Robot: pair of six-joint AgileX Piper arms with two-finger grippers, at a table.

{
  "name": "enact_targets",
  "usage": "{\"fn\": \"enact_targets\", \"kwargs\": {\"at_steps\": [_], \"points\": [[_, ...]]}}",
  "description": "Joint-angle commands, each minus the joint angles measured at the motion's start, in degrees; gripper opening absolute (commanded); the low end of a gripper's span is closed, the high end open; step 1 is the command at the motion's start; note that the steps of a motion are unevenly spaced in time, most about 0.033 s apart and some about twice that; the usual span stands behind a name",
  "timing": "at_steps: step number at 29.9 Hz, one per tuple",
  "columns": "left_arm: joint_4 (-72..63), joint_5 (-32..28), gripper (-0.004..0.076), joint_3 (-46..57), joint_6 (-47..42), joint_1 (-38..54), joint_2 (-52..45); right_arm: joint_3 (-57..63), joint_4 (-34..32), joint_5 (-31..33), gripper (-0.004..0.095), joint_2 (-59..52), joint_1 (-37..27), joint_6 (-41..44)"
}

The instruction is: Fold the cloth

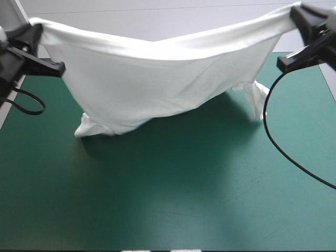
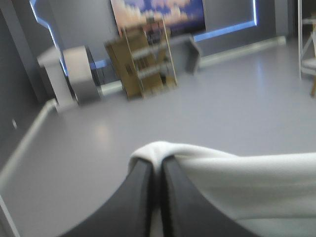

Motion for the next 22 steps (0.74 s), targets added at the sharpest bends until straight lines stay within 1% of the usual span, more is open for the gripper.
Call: {"fn": "enact_targets", "kwargs": {"at_steps": [1,2,6,11,14,18,22], "points": [[-1.23,-6.31,0.0019,-12.23,3.09,-0.26,0.06,-10.83,-1.55,-5.28,-0.0014,-0.53,-0.13,-0.74],[-1.23,-6.42,0.0019,-16.28,3.63,-0.26,0.64,-13.12,-2.30,-5.40,-0.0014,-0.44,-0.13,-0.74],[-1.23,-6.17,0.0019,-26.62,5.87,-0.26,3.25,-19.77,-3.09,-6.43,-0.0014,-0.09,-0.13,-1.97],[-1.12,-5.75,0.0019,-36.03,5.87,-0.26,6.91,-25.39,-4.85,-11.25,-0.0014,0.06,-0.13,-3.15],[-1.01,-4.88,0.0019,-37.79,5.87,-0.26,9.44,-26.12,-5.08,-12.29,-0.0014,1.29,-0.13,-3.05],[-1.01,-2.78,0.0019,-37.79,5.87,-0.26,13.72,-26.12,-5.13,-11.60,-0.0014,5.65,-0.13,-1.31],[4.07,-3.00,0.0019,-37.79,5.87,-0.26,19.50,-26.12,-5.37,-12.20,-0.0014,11.83,-0.13,0.45]]}}
